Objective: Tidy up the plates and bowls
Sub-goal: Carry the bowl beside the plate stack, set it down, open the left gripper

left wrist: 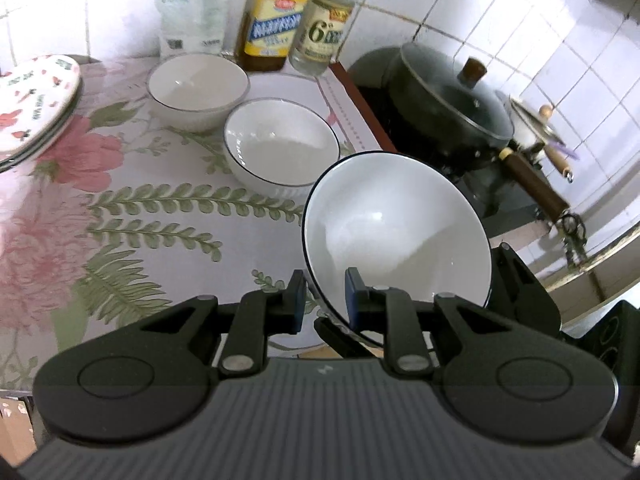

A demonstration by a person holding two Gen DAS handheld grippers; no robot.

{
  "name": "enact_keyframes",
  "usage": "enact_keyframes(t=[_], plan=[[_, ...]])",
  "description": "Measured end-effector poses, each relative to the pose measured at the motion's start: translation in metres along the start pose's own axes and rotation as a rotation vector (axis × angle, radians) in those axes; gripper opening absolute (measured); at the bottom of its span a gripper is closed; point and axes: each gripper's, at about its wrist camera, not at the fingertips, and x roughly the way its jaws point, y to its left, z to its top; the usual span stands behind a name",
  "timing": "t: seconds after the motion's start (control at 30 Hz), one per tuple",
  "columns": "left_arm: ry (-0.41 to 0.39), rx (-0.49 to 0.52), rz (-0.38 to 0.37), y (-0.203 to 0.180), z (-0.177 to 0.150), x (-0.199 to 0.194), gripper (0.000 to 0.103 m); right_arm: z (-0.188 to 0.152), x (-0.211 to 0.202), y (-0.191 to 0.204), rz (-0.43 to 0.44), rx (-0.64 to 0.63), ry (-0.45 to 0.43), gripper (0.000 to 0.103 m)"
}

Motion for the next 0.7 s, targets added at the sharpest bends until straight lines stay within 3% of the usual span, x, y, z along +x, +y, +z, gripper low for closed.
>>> enact_keyframes(t=[0.13,0.43,0.7], plan=[[-0.029,-0.014,0.010,0.008,0.000,-0.022,0.019,0.016,-0.001,0.011,0.031,-0.004,-0.018,0.099],[-0.125,0.021,0.116,0.027,0.000,-0.064,0.019,0.049,0.019,0.039,0.106,-0.050,-0.062,0.099],[-0.148,-0.117,0.144,0.087,0.003,-0.074,0.019,0.069,0.064,0.066,0.211,-0.092,-0.025,0.099]])
